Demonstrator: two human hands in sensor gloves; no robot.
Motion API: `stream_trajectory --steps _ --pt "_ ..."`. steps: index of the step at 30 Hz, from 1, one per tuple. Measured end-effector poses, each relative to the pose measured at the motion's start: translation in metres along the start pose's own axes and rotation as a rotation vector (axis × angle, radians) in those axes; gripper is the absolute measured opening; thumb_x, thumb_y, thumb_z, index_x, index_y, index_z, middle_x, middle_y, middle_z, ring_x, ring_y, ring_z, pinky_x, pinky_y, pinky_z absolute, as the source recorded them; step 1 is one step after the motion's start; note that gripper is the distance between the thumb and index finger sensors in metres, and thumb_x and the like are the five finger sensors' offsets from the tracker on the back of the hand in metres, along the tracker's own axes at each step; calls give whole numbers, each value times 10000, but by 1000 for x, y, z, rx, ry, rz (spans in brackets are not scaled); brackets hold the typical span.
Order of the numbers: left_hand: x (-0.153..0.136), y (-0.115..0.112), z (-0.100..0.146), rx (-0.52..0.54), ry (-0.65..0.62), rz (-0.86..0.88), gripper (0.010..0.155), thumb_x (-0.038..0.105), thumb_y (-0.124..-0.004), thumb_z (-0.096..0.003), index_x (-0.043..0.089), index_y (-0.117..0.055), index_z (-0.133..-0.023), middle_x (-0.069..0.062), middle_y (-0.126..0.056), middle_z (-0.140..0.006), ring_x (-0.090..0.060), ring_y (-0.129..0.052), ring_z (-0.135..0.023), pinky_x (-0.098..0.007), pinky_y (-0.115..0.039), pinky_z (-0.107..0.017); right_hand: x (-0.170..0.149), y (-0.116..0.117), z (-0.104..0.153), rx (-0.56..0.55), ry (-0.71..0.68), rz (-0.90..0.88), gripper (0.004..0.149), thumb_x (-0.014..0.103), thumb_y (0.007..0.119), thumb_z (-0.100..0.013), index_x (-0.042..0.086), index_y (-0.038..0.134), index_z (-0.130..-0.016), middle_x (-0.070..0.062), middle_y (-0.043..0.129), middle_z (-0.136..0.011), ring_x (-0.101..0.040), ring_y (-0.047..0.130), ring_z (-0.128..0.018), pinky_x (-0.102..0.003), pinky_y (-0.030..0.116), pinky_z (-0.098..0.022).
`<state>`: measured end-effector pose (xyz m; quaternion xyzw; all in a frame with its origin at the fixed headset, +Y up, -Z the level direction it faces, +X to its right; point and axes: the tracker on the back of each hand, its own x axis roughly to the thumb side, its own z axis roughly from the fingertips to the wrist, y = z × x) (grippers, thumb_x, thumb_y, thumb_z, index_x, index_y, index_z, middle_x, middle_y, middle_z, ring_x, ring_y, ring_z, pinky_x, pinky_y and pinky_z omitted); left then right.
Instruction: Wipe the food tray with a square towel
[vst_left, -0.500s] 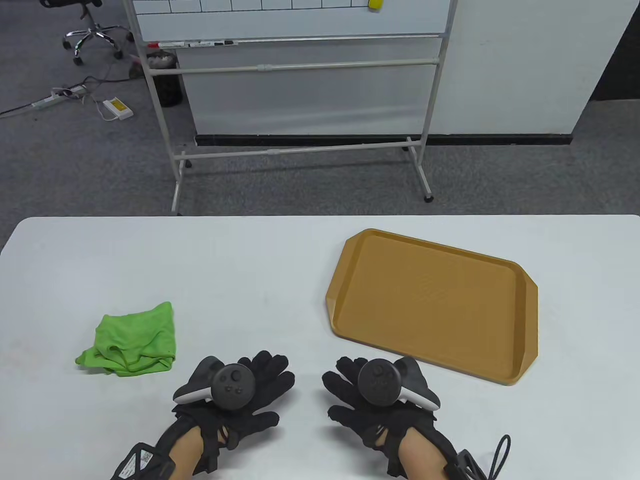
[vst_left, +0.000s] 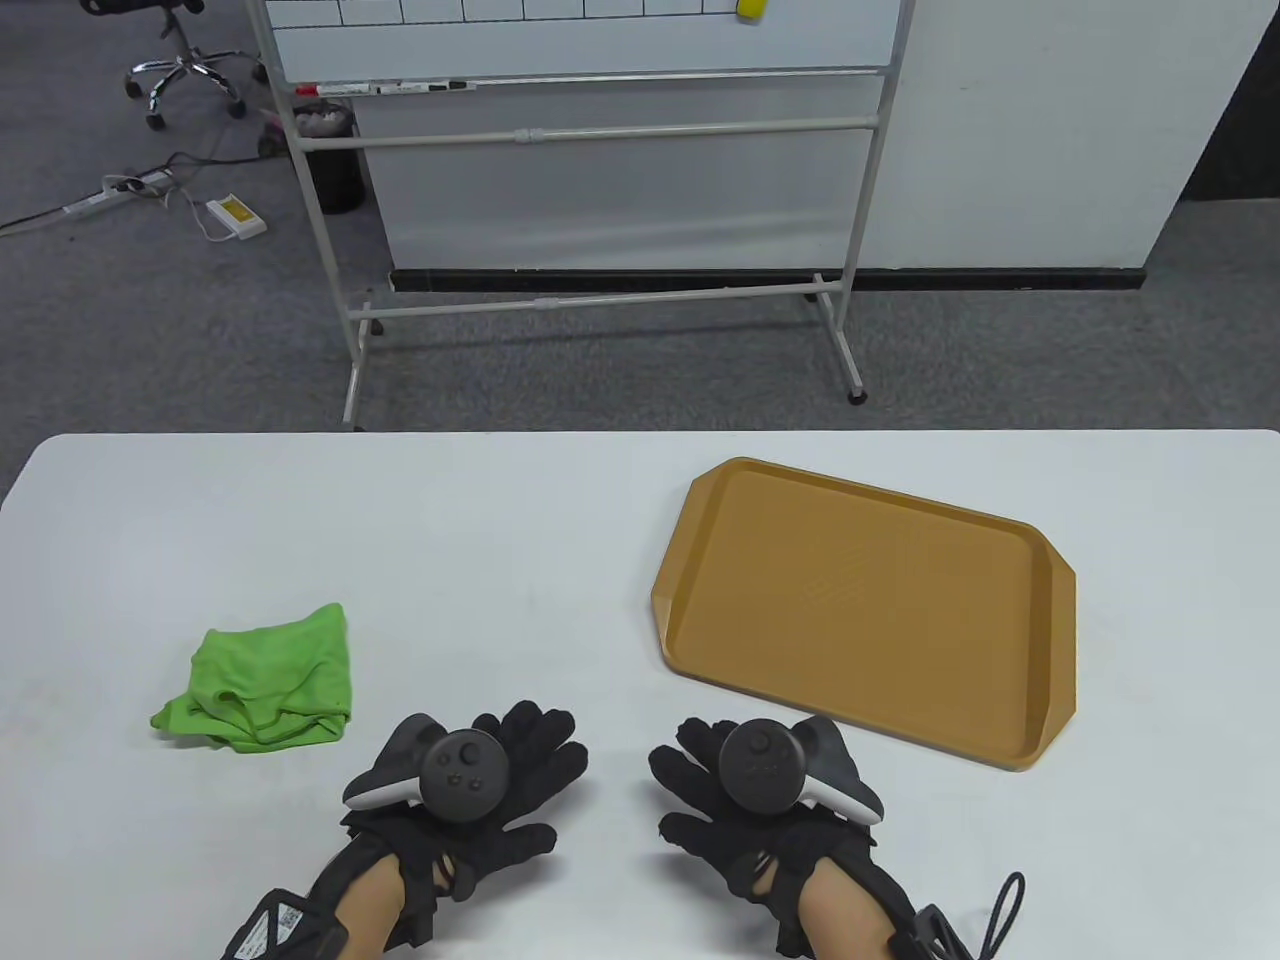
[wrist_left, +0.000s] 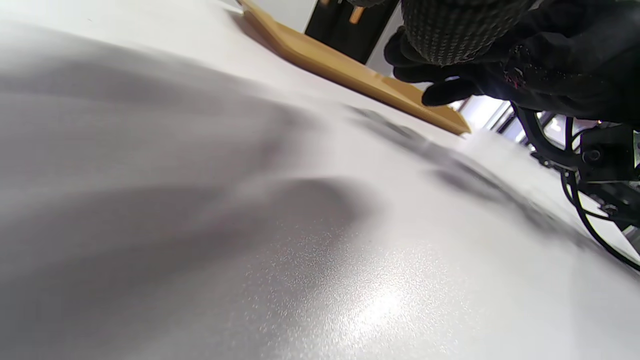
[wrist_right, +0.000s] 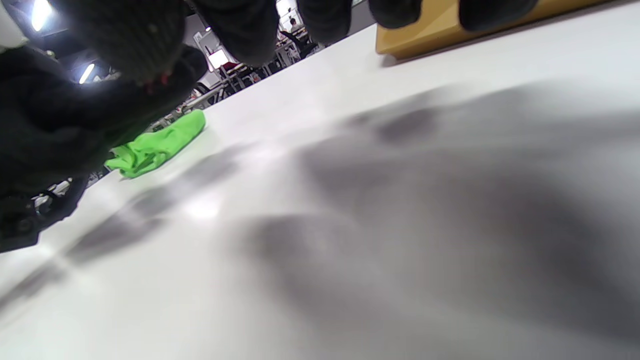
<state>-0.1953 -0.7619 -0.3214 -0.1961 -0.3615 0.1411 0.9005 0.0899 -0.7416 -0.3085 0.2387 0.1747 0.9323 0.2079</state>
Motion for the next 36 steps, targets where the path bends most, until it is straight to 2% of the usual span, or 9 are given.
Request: stream_trajectory --steps 16,20,23,25,27,30,32,34,36 --pt "-2 0 1 -2 13 3 764 553 -661 -514 313 -261 -1118 5 -55 -1186 -319 -21 -1060 -510 -77 -718 -5 -3 2 -20 39 12 724 593 696 -471 317 490 -1109 -95 338 -1204 -443 295 -1086 -697 430 -704" --pt "-2 0 1 -2 14 5 762 552 -661 -515 314 -260 -1117 6 -56 -1186 -318 -22 -1061 -508 -77 -719 -15 -12 7 -77 92 21 723 592 699 -468 319 494 -1106 -92 340 -1203 -441 293 -1086 -695 426 -704" --pt "-2 1 1 0 11 9 763 553 -662 -515 313 -262 -1119 5 -60 -1188 -321 -24 -1061 -510 -79 -719 -24 -25 15 -170 157 46 724 594 702 -466 321 501 -1106 -80 363 -1204 -443 312 -1088 -698 430 -703" --pt "-1 1 0 4 9 17 763 552 -662 -515 314 -261 -1118 6 -60 -1189 -321 -23 -1062 -509 -78 -720 -35 -36 17 -226 233 90 727 594 708 -460 319 512 -1103 -102 382 -1200 -438 332 -1087 -696 438 -701" --pt "2 1 -2 3 1 27 763 552 -662 -515 314 -260 -1118 8 -60 -1189 -320 -21 -1062 -508 -75 -720 -46 -49 19 -241 310 138 728 596 707 -461 330 497 -1105 -50 408 -1207 -421 322 -1093 -694 424 -704" --pt "6 3 -5 2 -4 25 764 551 -662 -516 316 -256 -1118 5 -55 -1190 -320 -18 -1062 -509 -72 -720 -65 -69 25 -319 445 148 734 601 700 -466 352 463 -1114 -30 312 -1220 -375 119 -1080 -704 250 -700" --pt "10 2 -5 6 -21 28 764 551 -662 -515 316 -255 -1118 8 -55 -1190 -319 -18 -1063 -508 -72 -721 -81 -83 30 -391 508 166 728 596 711 -455 380 463 -1105 10 262 -1216 -350 65 -1066 -703 200 -689" --pt "10 2 -3 -3 -31 28 765 553 -660 -516 315 -253 -1118 6 -58 -1190 -326 -25 -1064 -512 -78 -720 -106 -97 42 -413 634 245 738 610 694 -463 417 398 -1110 17 191 -1214 -349 5 -1053 -709 167 -679" --pt "9 5 0 14 -35 50 765 556 -660 -515 315 -255 -1118 2 -65 -1192 -332 -34 -1067 -515 -83 -721 -137 -104 57 -477 783 203 743 612 691 -466 430 361 -1107 6 158 -1208 -362 -10 -1041 -712 162 -671"
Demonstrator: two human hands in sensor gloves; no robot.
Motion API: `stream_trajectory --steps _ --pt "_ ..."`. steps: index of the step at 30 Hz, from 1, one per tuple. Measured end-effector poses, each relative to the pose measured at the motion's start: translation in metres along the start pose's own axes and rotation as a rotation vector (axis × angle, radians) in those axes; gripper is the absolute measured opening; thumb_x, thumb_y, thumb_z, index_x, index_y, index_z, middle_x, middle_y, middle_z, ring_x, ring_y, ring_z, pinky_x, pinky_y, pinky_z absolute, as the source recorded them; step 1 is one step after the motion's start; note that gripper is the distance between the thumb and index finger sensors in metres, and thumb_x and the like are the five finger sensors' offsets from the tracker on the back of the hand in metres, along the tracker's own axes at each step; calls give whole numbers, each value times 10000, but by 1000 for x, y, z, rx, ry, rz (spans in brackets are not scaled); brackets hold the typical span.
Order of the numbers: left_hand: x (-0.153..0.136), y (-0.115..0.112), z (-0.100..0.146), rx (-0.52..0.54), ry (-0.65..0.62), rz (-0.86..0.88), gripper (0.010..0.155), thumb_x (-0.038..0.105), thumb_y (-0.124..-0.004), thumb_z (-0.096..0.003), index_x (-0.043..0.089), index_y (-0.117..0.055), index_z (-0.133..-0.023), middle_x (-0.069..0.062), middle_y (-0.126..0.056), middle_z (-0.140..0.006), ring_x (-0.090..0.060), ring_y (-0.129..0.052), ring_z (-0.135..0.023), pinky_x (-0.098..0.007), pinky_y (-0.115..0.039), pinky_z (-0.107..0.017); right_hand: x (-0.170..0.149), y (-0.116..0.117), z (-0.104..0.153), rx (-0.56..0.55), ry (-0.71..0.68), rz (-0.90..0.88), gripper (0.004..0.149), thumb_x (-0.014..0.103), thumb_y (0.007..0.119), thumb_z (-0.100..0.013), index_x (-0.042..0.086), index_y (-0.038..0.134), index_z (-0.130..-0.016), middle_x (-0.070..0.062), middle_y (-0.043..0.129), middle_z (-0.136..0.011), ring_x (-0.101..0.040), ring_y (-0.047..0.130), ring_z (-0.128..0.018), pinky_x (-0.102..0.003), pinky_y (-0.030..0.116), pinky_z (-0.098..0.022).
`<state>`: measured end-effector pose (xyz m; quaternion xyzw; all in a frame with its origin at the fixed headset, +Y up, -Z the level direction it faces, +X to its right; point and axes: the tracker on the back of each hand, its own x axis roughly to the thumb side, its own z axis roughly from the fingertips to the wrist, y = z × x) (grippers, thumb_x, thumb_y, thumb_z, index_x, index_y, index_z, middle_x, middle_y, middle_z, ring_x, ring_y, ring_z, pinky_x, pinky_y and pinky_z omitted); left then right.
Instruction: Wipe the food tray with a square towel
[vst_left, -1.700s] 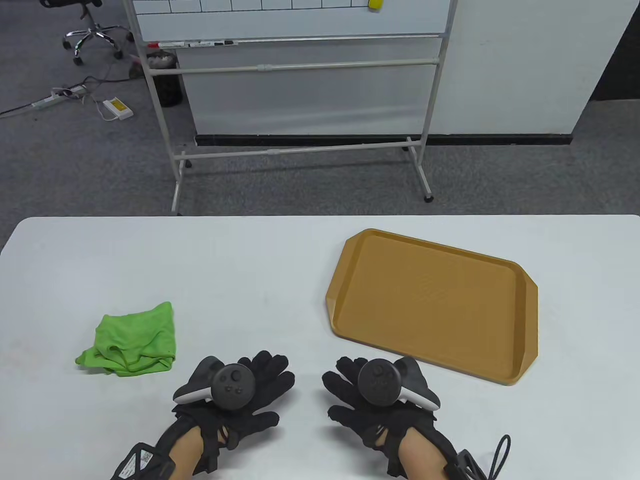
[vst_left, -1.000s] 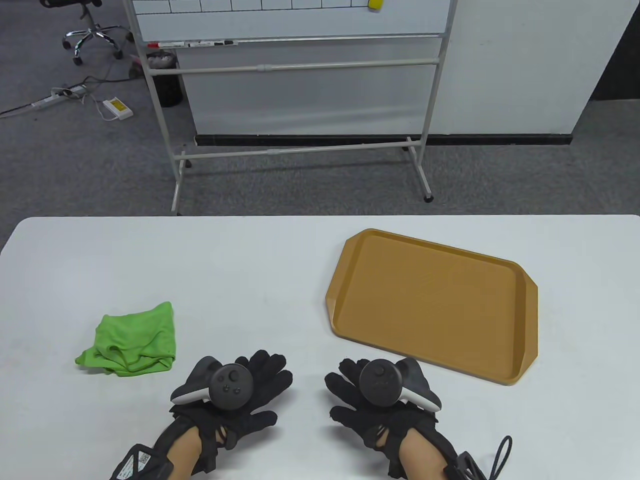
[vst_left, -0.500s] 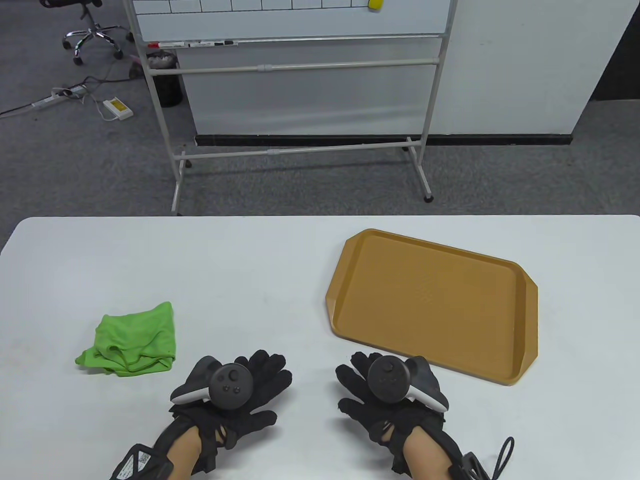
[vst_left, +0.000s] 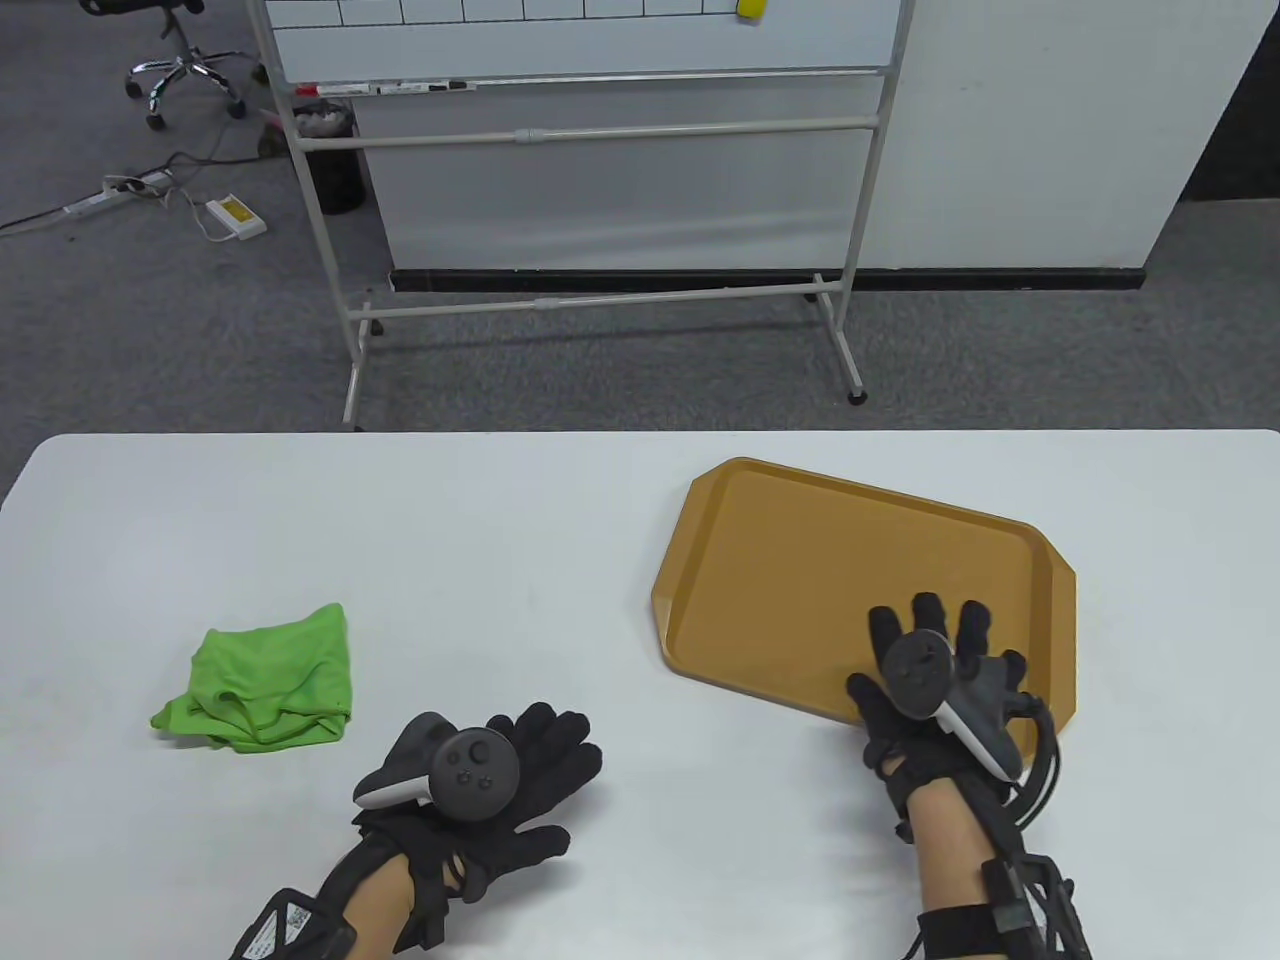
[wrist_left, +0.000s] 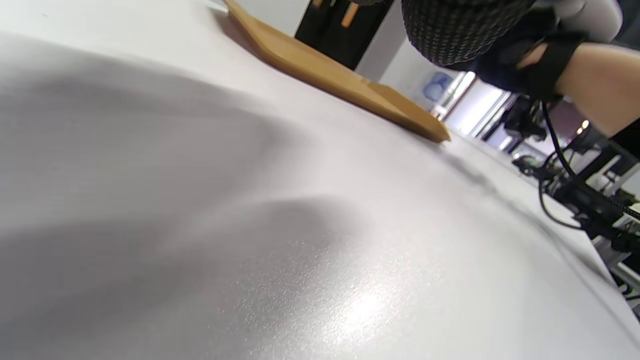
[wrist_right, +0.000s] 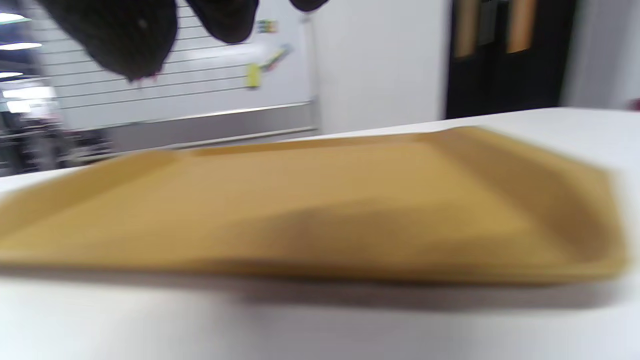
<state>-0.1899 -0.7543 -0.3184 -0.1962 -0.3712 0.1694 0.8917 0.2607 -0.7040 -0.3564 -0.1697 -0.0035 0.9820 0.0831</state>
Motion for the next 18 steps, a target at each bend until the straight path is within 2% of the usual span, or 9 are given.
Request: stream_trajectory --steps 2,5,7,9,11,13,14,18 --pt "-3 4 3 22 7 27 766 555 -661 -517 313 -256 -1120 -3 -75 -1196 -338 -41 -1068 -517 -87 -721 -29 7 -7 -26 167 -123 751 591 708 -464 445 326 -1094 -6 127 -1196 -368 -30 -1028 -713 139 -660" --pt "-5 7 4 40 21 38 766 554 -662 -517 312 -257 -1120 -7 -80 -1199 -341 -43 -1072 -519 -87 -723 -59 20 -10 -51 307 -271 744 540 736 -472 471 310 -1079 17 132 -1197 -373 -20 -1040 -723 121 -662" --pt "-7 5 3 29 27 30 763 554 -661 -517 313 -260 -1120 -4 -81 -1200 -342 -44 -1072 -519 -87 -723 -76 31 -12 -92 371 -265 740 513 755 -469 466 331 -1073 -9 162 -1195 -384 46 -1053 -715 165 -674" --pt "-10 1 1 -4 44 4 762 554 -662 -517 313 -263 -1120 -4 -87 -1201 -342 -50 -1073 -520 -91 -724 -96 38 -15 2 466 -195 748 514 747 -474 467 296 -1069 -21 133 -1189 -397 58 -1053 -712 188 -682" --pt "-13 -1 0 -22 70 -11 763 553 -661 -518 311 -262 -1122 -6 -87 -1202 -344 -50 -1075 -521 -90 -725 -107 43 -17 -4 478 -265 742 499 763 -471 457 325 -1068 -47 205 -1195 -420 163 -1060 -704 256 -695" --pt "-15 -2 -3 -27 82 2 762 551 -662 -519 311 -263 -1122 -7 -87 -1203 -347 -51 -1076 -522 -89 -725 -113 47 -21 39 489 -332 738 484 773 -473 451 337 -1067 -79 249 -1193 -427 212 -1061 -694 289 -700" --pt "-15 -3 -5 -31 82 12 760 551 -661 -519 313 -263 -1121 -5 -85 -1203 -346 -49 -1076 -521 -86 -726 -115 48 -23 38 488 -344 737 470 781 -473 447 343 -1065 -112 289 -1190 -436 253 -1057 -690 317 -701" --pt "-11 -6 -11 -49 80 8 759 549 -661 -521 313 -262 -1122 -3 -83 -1203 -349 -46 -1078 -524 -82 -727 -117 51 -32 28 443 -309 732 392 839 -460 394 429 -1067 -109 453 -1172 -441 439 -1025 -642 464 -691"
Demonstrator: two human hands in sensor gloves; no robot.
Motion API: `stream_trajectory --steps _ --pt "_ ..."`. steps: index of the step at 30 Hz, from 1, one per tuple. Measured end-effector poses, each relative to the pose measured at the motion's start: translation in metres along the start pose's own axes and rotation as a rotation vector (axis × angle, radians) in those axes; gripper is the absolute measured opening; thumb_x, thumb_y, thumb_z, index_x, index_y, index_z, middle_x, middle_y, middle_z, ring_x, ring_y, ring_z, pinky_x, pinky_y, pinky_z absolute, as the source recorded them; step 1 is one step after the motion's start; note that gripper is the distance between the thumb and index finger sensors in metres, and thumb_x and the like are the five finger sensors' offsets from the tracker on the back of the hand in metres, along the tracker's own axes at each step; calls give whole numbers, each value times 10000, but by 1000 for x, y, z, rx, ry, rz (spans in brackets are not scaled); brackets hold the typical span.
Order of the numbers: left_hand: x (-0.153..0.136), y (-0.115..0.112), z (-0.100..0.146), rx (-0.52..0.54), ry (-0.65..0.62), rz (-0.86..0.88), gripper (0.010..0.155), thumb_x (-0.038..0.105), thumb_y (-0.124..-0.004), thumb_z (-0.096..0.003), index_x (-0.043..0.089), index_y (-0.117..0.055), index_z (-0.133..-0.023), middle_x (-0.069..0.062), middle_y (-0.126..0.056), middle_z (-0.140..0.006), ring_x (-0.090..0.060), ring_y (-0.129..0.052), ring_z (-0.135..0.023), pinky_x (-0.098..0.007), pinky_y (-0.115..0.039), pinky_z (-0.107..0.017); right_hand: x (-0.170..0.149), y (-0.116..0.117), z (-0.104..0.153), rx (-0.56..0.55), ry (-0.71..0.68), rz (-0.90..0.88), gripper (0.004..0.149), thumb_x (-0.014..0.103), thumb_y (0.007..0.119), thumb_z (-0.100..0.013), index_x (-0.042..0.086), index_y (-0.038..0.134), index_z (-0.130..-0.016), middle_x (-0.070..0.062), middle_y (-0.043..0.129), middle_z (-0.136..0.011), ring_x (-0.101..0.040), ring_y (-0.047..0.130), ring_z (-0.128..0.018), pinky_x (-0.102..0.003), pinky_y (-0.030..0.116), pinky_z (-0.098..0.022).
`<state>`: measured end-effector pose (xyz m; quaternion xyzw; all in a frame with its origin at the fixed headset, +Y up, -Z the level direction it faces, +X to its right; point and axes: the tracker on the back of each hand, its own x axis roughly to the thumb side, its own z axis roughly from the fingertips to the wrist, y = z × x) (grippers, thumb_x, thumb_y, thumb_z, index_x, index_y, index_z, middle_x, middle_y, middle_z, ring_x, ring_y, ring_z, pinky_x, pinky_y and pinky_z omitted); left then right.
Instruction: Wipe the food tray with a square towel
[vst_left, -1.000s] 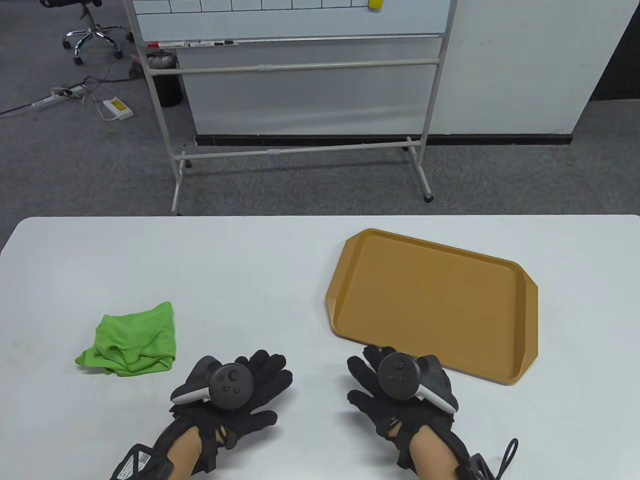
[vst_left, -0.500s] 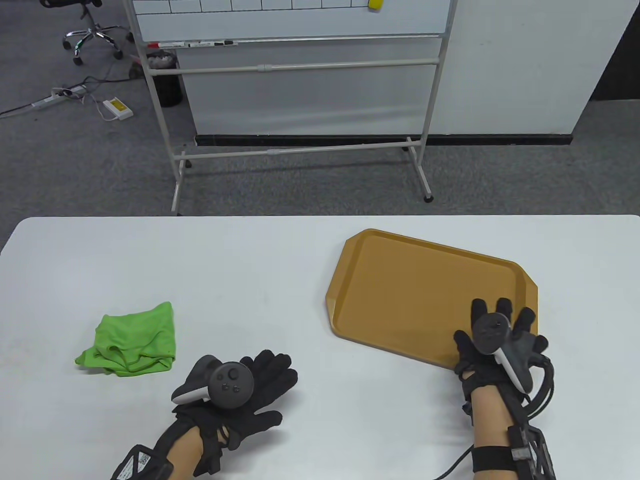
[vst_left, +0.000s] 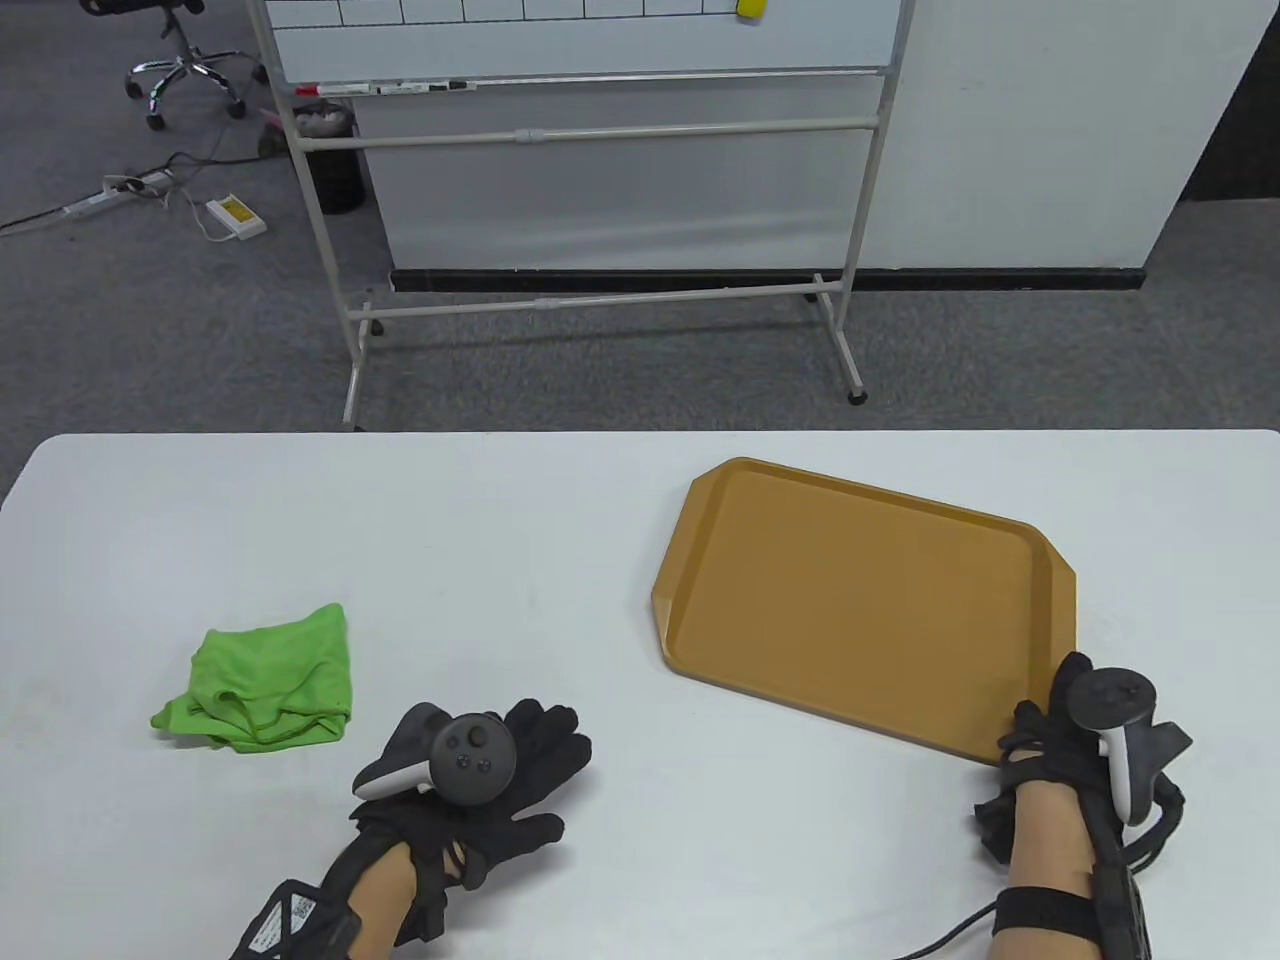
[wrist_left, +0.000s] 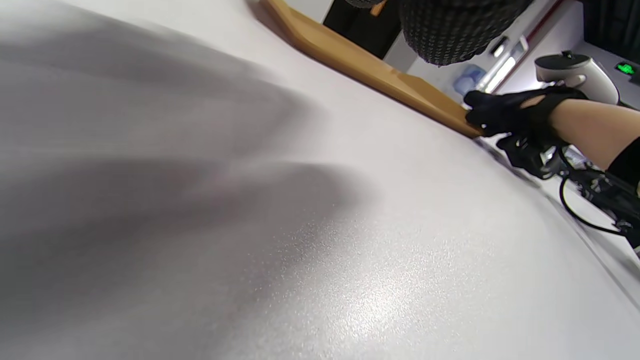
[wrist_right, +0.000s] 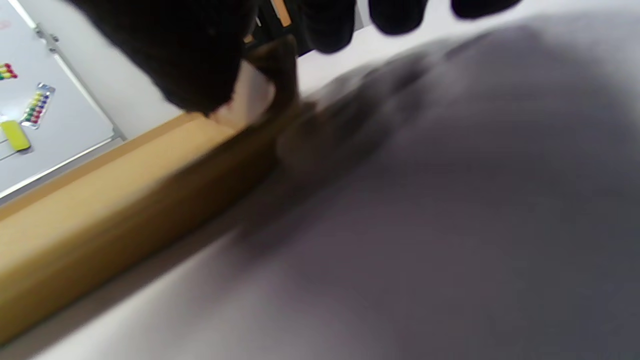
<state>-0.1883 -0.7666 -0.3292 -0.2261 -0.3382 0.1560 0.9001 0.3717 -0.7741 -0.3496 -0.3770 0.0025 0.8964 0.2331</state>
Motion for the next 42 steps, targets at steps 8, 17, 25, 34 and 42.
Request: stream_trajectory --steps 8,17,25,34,42 --pt "2 0 -2 0 2 -2 758 548 -661 -522 313 -265 -1123 -2 -86 -1205 -352 -51 -1081 -527 -83 -729 13 4 -6 -15 -79 8 802 197 879 -410 279 429 -1069 -231 569 -1075 -383 738 -783 -493 656 -573" --pt "1 2 0 17 0 -8 756 548 -662 -520 314 -269 -1123 -3 -90 -1205 -352 -55 -1082 -527 -86 -729 21 -17 7 90 -74 -52 853 174 920 -351 273 445 -1052 -194 650 -1000 -327 895 -565 -463 789 -417" --pt "-6 11 10 69 14 10 755 546 -665 -519 311 -277 -1123 -3 -96 -1206 -351 -55 -1081 -526 -85 -729 47 -29 45 166 -231 86 833 204 1006 -332 334 555 -1020 -147 780 -956 -314 979 -531 -456 835 -396" --pt "-18 15 25 98 32 -12 754 549 -665 -517 312 -285 -1122 -7 -108 -1206 -355 -69 -1081 -527 -98 -728 83 22 92 384 -289 412 1009 291 1018 -313 375 318 -1035 -116 794 -904 -250 1081 -528 -428 900 -376" --pt "-26 21 35 132 50 10 754 548 -668 -515 311 -289 -1123 -6 -111 -1208 -355 -71 -1082 -527 -97 -729 109 42 126 425 -318 603 1046 348 1049 -311 333 283 -1023 -116 864 -875 -240 1121 -484 -414 923 -341"
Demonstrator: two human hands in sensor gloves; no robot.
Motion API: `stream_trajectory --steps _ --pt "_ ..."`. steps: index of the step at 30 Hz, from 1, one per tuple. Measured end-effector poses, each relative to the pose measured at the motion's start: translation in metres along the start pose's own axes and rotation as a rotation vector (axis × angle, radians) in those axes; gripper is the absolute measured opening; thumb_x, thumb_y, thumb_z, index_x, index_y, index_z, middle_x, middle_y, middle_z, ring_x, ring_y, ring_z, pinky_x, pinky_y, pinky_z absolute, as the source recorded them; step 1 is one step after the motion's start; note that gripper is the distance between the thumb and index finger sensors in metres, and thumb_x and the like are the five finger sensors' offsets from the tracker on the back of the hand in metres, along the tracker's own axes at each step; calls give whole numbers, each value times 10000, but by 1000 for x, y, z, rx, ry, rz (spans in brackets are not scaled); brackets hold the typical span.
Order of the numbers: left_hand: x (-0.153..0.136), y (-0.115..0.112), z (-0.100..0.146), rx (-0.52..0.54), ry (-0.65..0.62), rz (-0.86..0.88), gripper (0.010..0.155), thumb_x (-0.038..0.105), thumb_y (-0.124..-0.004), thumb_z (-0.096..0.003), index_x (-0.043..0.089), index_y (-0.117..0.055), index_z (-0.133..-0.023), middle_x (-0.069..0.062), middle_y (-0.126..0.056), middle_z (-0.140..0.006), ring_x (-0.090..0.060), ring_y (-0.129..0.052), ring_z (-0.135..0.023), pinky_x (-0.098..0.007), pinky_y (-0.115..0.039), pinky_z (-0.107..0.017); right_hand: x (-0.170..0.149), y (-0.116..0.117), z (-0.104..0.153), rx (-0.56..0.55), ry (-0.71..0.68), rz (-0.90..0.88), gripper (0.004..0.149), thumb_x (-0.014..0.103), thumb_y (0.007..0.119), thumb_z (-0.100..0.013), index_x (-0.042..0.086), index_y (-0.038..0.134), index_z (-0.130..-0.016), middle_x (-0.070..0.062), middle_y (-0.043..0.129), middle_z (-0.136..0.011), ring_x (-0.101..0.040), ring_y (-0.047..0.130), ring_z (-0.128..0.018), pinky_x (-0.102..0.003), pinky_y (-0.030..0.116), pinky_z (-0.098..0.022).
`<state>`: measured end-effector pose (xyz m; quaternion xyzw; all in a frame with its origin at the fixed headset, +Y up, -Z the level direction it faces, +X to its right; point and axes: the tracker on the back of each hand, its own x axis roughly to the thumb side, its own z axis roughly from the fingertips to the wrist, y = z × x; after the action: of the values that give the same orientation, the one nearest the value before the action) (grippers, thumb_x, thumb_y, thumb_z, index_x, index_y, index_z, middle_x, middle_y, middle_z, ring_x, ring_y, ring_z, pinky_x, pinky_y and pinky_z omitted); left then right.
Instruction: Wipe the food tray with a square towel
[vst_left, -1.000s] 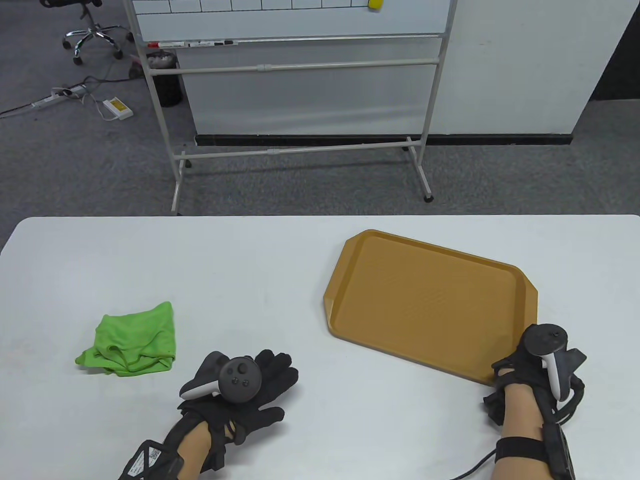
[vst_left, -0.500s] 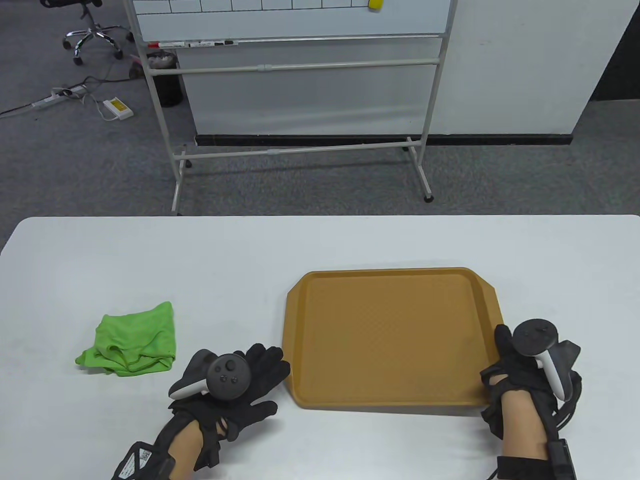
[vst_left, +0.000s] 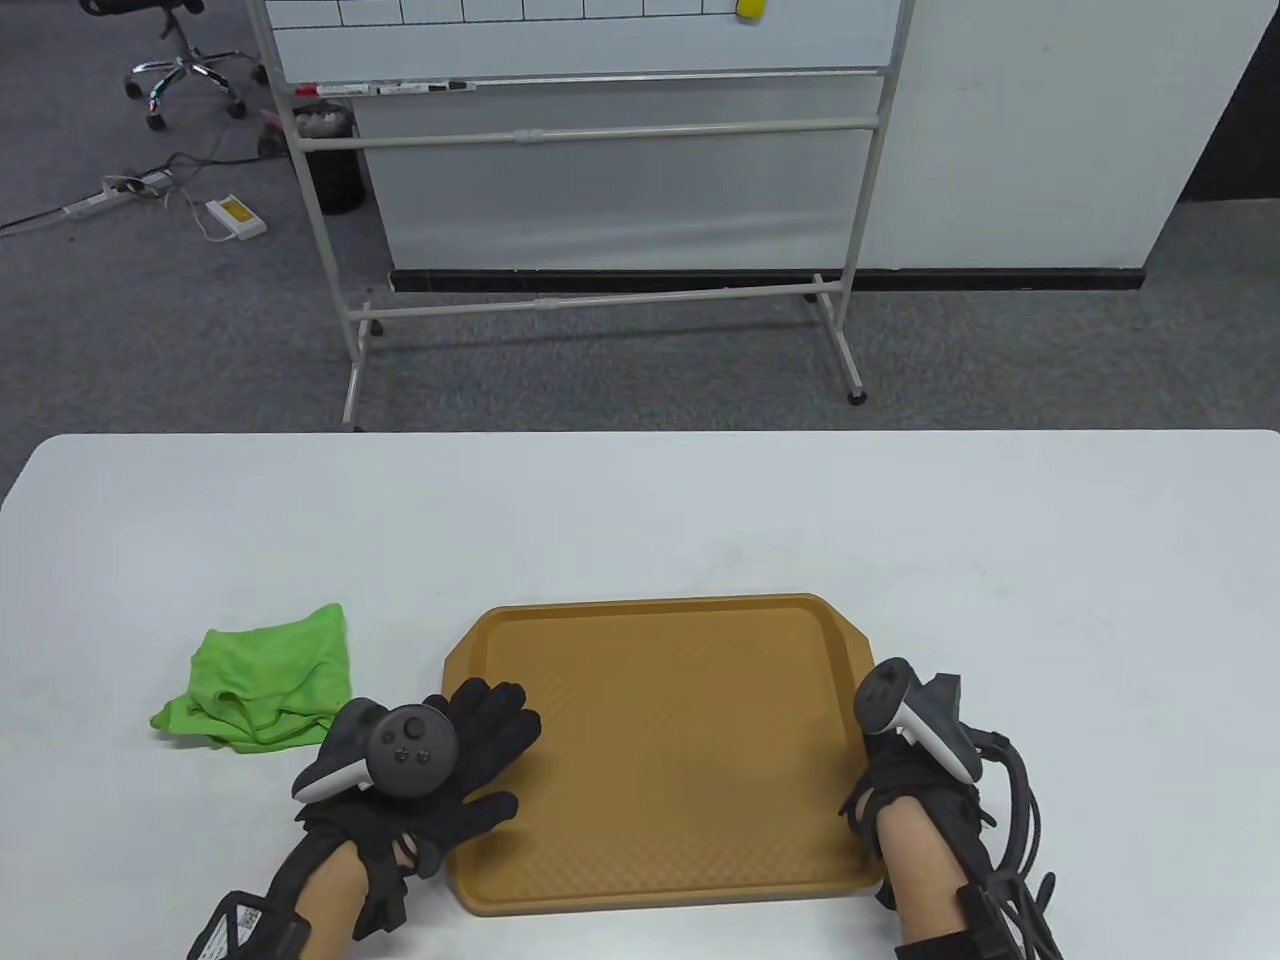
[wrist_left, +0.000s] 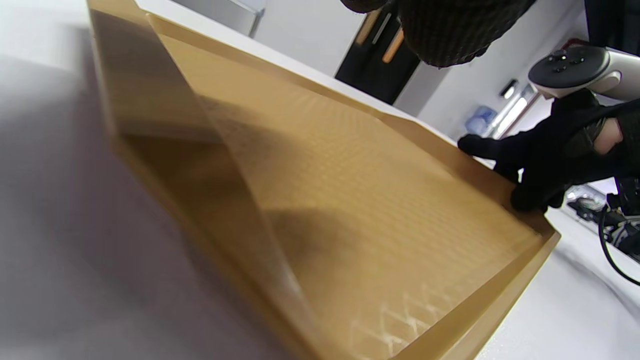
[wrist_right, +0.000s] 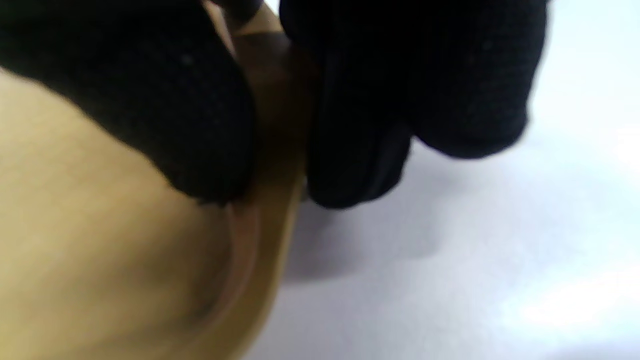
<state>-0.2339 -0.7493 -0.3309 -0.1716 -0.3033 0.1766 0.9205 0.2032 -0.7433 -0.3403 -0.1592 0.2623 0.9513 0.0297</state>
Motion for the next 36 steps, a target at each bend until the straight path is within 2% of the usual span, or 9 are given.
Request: stream_trajectory --steps 11,14,17,19,24,29,32,33,36 --pt "-5 4 -1 15 67 -20 755 553 -666 -517 317 -282 -1123 -1 -110 -1209 -350 -67 -1084 -528 -91 -729 13 0 5 -14 33 133 1014 402 1060 -304 212 343 -994 -118 984 -801 -190 1148 -352 -423 936 -301" --pt "-24 19 10 134 199 7 755 558 -665 -517 320 -284 -1124 -3 -125 -1214 -351 -71 -1087 -541 -94 -729 9 0 3 -5 13 106 1000 412 1047 -315 210 341 -993 -99 986 -798 -195 1149 -365 -427 933 -312" --pt "-60 35 32 340 413 80 750 550 -671 -517 313 -303 -1126 -17 -155 -1221 -370 -83 -1086 -564 -109 -727 5 -1 1 11 -5 63 982 412 1032 -331 208 335 -993 -103 984 -794 -208 1146 -377 -434 928 -321" --pt "-85 37 45 389 545 103 754 547 -674 -521 309 -296 -1129 -18 -137 -1219 -379 -56 -1076 -577 -99 -719 3 -1 0 20 -11 44 977 409 1023 -338 207 326 -994 -97 979 -797 -214 1141 -391 -440 922 -331" --pt "-135 27 68 353 807 239 806 555 -669 -538 293 -176 -1119 -33 32 -1164 -401 108 -989 -581 -28 -673 0 -1 -1 29 -10 11 968 406 1009 -349 216 315 -996 -100 974 -796 -221 1136 -407 -445 916 -341" --pt "-154 17 72 225 962 226 924 567 -707 -531 326 18 -1051 -53 262 -1033 -462 179 -950 -620 -10 -669 -4 -1 -2 40 -24 -15 962 407 1001 -353 219 311 -997 -105 973 -791 -223 1131 -409 -448 913 -343" --pt "-158 10 68 160 1007 192 890 542 -743 -520 364 -59 -1061 -132 65 -1132 -514 -26 -1027 -654 -173 -721 -5 -1 -3 44 -32 -27 953 405 995 -361 219 311 -998 -96 971 -794 -229 1129 -412 -450 910 -346" --pt "-158 9 68 123 1013 195 847 554 -705 -518 376 -90 -1073 -107 76 -1140 -493 10 -1024 -647 -180 -727 -5 -1 -3 46 -34 -27 953 406 992 -362 218 309 -998 -99 970 -793 -227 1127 -413 -450 909 -346" --pt "-153 16 66 205 1039 109 775 508 -762 -513 365 -314 -1129 -67 -107 -1212 -501 -159 -1073 -642 -294 -744 -4 -1 -3 47 -33 -15 954 406 987 -364 208 300 -997 -114 967 -790 -229 1122 -406 -449 907 -342"
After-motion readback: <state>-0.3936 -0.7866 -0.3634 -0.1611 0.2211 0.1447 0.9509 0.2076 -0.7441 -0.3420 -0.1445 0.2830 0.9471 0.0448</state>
